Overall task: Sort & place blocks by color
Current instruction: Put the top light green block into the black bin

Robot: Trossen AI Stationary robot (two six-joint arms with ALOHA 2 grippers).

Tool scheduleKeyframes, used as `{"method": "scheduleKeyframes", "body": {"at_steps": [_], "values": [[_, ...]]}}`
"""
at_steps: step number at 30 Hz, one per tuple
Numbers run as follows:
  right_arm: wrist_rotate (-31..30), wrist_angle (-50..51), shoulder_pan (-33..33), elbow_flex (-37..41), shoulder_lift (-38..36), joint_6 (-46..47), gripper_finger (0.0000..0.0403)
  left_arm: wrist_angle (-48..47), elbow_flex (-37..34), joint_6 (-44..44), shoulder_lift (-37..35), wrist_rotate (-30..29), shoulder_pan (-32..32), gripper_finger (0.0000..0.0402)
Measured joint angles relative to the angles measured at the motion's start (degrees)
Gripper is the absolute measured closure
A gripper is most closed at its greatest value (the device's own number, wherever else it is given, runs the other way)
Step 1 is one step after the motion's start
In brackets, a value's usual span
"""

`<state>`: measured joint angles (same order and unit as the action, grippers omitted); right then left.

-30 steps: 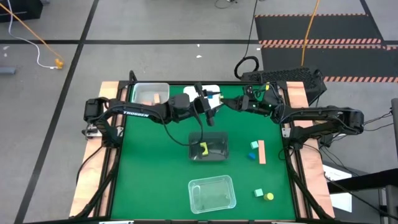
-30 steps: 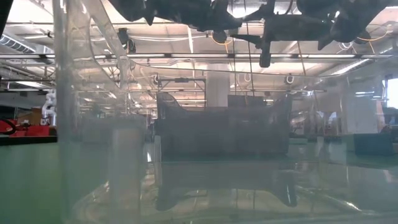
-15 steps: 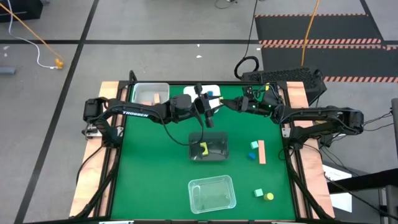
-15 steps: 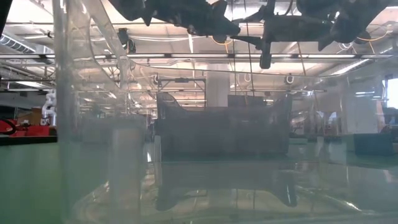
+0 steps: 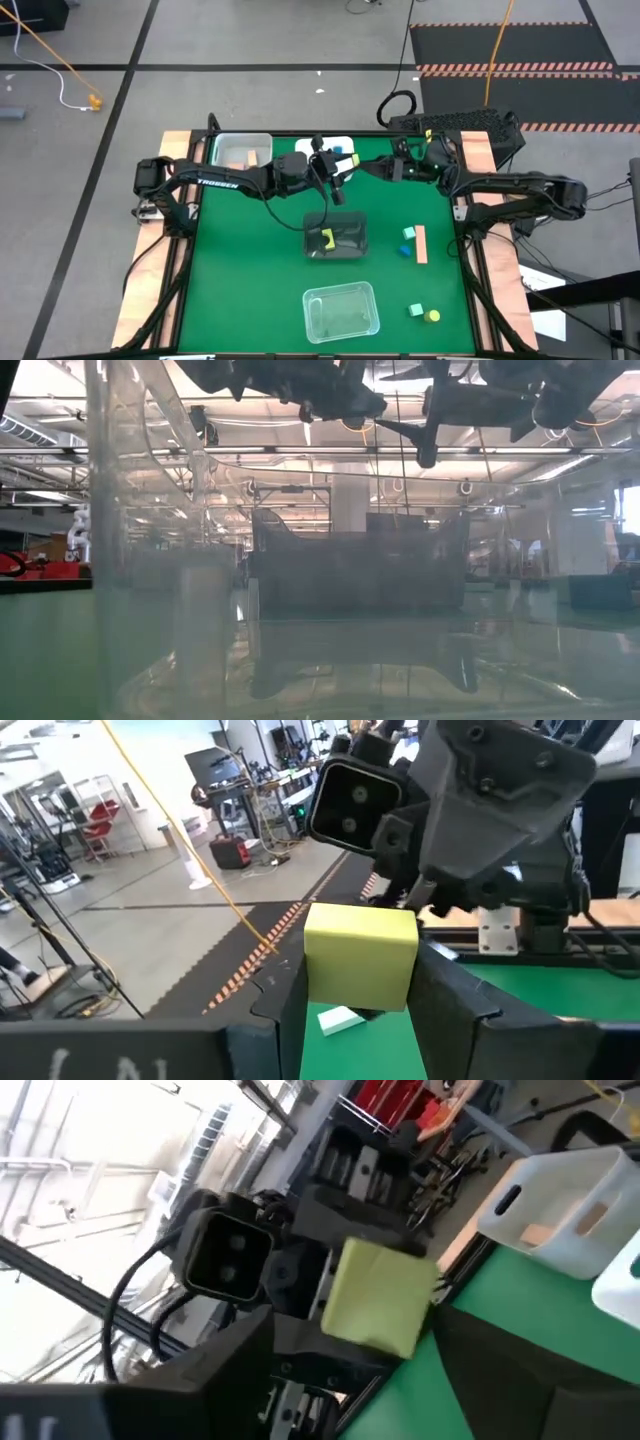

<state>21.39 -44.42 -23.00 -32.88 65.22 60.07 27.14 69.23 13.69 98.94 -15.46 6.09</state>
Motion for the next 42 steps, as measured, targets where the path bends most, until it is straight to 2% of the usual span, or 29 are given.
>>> {"method": "scheduleKeyframes", "body": {"at_steps": [4, 10, 17, 21, 24, 31, 42], "values": [[4.4, 2.1, -2.9, 0.0, -2.2, -2.6, 0.0123, -0.3, 0.0, -2.0, -0.3, -0.3, -0.6, 0.0268], [9.0, 14.7, -7.2, 0.0, -7.8, -8.8, 0.013, -2.7, 0.0, -6.0, -2.5, -0.5, -1.9, 0.0268], [10.3, 36.7, -8.0, 0.0, -14.5, -17.0, 0.0146, -17.5, 0.0, -16.1, -4.4, 1.4, -4.5, 0.0268], [10.3, 50.0, -6.5, 0.0, -16.2, -17.0, 0.0153, -24.9, 0.0, -25.3, -3.6, 7.2, -6.0, 0.0268], [10.3, 59.1, -5.0, 0.0, -16.7, -17.4, 0.0159, -30.1, -0.4, -31.9, -2.6, 8.0, -7.7, 0.0268], [10.2, 75.2, -0.7, 0.0, -16.7, -18.9, 0.0178, -34.9, -0.3, -40.4, -2.0, 7.9, -11.8, 0.0268], [9.9, 88.5, 9.8, 0.0, -16.8, -18.3, 0.0202, -39.7, -0.3, -51.9, -0.6, 2.4, -16.0, 0.0268]]}}
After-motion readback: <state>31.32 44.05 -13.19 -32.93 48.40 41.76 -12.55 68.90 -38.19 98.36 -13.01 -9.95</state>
